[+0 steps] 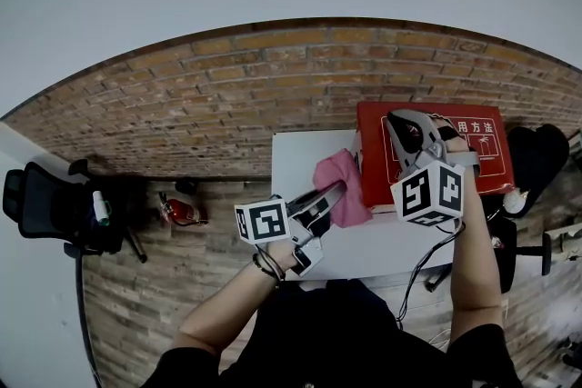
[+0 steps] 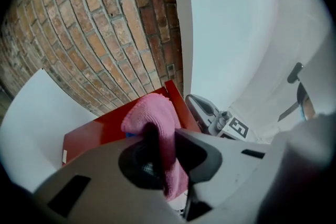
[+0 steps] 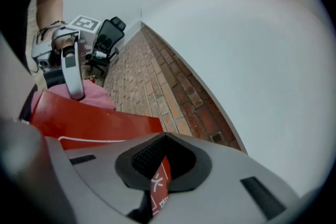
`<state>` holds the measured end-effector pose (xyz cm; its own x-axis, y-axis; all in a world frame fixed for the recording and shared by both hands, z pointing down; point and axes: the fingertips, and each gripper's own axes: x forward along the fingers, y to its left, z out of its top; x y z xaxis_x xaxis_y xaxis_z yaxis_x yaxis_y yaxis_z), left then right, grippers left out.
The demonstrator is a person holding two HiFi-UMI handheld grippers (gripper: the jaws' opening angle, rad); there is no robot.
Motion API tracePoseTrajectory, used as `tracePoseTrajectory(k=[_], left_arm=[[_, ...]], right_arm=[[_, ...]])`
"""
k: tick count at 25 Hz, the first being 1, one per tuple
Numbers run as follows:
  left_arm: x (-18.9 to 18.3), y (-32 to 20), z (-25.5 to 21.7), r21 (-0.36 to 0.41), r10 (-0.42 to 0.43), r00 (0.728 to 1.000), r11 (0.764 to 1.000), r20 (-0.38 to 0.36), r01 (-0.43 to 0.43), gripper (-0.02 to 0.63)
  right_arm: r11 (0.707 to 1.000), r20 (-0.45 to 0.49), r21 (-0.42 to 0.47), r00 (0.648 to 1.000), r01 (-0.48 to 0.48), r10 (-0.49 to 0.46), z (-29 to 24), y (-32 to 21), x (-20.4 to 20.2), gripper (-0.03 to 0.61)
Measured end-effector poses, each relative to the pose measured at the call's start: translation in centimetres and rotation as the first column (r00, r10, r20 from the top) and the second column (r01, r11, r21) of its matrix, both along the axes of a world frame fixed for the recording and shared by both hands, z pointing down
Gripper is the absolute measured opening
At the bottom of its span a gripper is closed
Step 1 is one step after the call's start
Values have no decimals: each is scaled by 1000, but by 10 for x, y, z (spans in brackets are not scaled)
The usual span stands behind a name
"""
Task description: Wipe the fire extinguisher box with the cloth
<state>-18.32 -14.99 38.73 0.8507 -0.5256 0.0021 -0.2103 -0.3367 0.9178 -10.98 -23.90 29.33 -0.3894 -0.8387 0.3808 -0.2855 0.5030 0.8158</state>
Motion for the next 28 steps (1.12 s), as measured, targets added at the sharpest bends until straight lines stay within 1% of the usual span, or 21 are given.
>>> tracePoseTrajectory(k=[3, 6, 9, 11, 15, 18, 21, 23, 25, 28], left_arm=[[-16, 6, -3, 14, -39, 999, 999, 26, 39, 77], [-27, 16, -9, 38, -71, 997, 997, 24, 70, 77], [-34, 31, -11, 66, -95, 995, 993, 28, 93, 77], [-37, 43, -14, 71, -111, 994, 991, 2, 110, 77], [-41, 66, -16, 75, -129, 991, 989, -33, 131, 77], [-42, 79, -18, 87, -127, 991, 988, -34, 129, 77], [-44, 91, -22, 94, -103, 994, 990, -44, 107, 77], [-45, 99, -24, 98, -75, 996, 992, -54, 80, 77], [-46, 106, -25, 99, -44, 997, 994, -57, 49, 77], [-52, 117, -29, 107, -5, 998, 994, -68, 12, 77]], right_arm=[[1000, 105, 18, 994, -12, 10, -15, 9, 4, 18], [998, 184, 53, 983, -20, 10, -28, 17, 9, 18], [997, 280, 75, 960, -14, -8, -39, 26, 12, 18], [996, 336, 88, 942, -1, -28, -45, 34, 13, 18], [993, 387, 120, 920, 18, -64, -55, 52, 11, 18], [989, 421, 141, 902, 36, -93, -58, 67, 7, 18], [987, 467, 163, 880, 12, -88, -57, 83, 3, 18], [984, 502, 177, 861, -14, -78, -58, 95, -1, 18], [982, 549, 184, 833, -34, -74, -58, 107, -5, 18], [984, 646, 174, 760, -44, -80, -58, 126, -12, 18]])
